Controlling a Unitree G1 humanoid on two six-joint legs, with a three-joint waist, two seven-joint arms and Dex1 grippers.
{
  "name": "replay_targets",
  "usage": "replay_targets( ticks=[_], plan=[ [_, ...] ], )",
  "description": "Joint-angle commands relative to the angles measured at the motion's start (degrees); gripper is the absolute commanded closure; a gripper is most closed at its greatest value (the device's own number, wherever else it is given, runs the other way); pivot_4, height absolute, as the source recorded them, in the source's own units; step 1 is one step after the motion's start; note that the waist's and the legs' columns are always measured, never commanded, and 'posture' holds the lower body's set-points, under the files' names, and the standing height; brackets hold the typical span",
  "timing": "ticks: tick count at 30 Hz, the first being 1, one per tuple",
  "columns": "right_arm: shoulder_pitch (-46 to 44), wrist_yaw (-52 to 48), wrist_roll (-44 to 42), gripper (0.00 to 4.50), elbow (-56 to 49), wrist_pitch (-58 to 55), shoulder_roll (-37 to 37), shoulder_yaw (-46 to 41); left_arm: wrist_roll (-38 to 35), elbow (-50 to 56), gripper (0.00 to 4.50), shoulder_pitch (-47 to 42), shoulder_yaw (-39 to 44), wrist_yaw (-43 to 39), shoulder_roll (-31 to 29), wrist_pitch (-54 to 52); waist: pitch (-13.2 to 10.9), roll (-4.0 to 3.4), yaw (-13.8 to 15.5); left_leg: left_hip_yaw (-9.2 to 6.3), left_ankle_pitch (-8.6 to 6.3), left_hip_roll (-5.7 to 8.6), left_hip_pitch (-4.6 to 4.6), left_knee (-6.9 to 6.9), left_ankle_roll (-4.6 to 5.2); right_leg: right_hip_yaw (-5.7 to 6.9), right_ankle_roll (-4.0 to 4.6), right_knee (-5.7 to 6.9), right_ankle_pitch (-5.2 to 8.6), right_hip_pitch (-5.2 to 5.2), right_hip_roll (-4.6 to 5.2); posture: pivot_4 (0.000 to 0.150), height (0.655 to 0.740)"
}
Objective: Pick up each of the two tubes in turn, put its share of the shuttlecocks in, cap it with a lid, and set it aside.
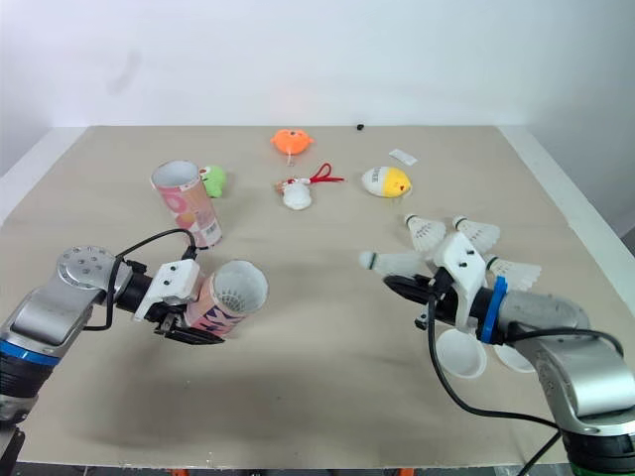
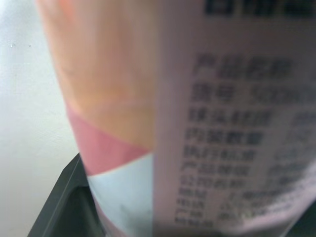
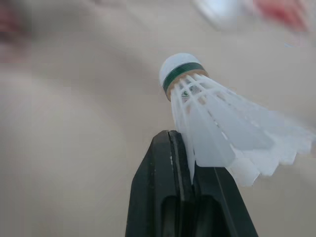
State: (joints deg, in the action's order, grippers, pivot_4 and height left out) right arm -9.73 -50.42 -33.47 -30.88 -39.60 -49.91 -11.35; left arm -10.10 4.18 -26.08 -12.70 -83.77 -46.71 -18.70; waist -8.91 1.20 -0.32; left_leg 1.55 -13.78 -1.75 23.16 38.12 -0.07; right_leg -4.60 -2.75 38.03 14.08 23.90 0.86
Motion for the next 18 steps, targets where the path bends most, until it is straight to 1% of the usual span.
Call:
replay_targets(
  ticks=[1, 3, 6, 10, 13, 18],
  plan=[
    [-7.57, -3.98, -2.19, 4.44, -5.29, -0.49, -3.32, 3.93, 0.52, -1.54, 1.51, 0.41, -2.79, -0.71, 0.52, 0.52, -0.01, 0.06, -0.02, -0.02, 0.00, 0.00, -0.02, 0.03, 0.00, 0.03, 0.10, 0.00, 0.05, -0.03, 0.00, 0.150, 0.7400],
    [-14.24, -6.02, -0.81, 4.44, -5.65, 0.04, -3.55, 9.56, 0.69, -2.23, 1.51, -0.01, -3.04, -0.90, 0.77, 1.01, -0.01, 0.08, 0.01, -0.04, 0.00, 0.00, -0.02, 0.08, 0.00, 0.06, 0.22, 0.00, 0.11, -0.06, 0.03, 0.150, 0.7400],
    [-25.70, -9.96, 4.10, 4.44, -3.50, 1.46, -1.42, 20.59, 0.97, -3.31, 1.51, -0.70, -3.38, -1.03, 1.25, 1.83, -0.04, -0.03, -0.32, 0.05, 0.00, 0.01, 0.01, 0.11, 0.00, 0.02, 0.22, 0.00, 0.09, 0.00, 0.09, 0.150, 0.7400],
    [-35.02, -14.05, 7.54, 4.44, 1.64, 2.97, 2.37, 28.46, 1.34, -4.49, 1.51, -1.47, -3.55, -0.98, 1.80, 2.55, -0.02, 0.01, -0.03, -0.07, 0.00, 0.02, 0.07, 0.19, 0.00, 0.16, 0.22, 0.00, 0.13, -0.02, 0.13, 0.150, 0.7400],
    [-39.17, -17.58, 9.41, 4.44, 4.40, 4.76, 4.80, 32.24, 1.42, -4.50, 1.51, -1.53, -3.39, -0.84, 1.78, 2.61, -0.02, 0.01, 0.15, -0.03, 0.00, 0.04, 0.14, 0.21, 0.00, 0.16, 0.20, 0.01, 0.13, 0.01, 0.26, 0.150, 0.7400],
    [-42.09, -21.98, 12.92, 4.44, 7.26, 8.16, 6.90, 36.46, 1.22, -3.58, 1.51, -0.90, -2.85, -0.60, 1.18, 2.18, -0.02, 0.01, 0.26, -0.04, -0.01, 0.07, 0.16, 0.22, 0.02, 0.17, 0.25, 0.02, 0.08, 0.00, 0.32, 0.150, 0.7400]
  ],
)
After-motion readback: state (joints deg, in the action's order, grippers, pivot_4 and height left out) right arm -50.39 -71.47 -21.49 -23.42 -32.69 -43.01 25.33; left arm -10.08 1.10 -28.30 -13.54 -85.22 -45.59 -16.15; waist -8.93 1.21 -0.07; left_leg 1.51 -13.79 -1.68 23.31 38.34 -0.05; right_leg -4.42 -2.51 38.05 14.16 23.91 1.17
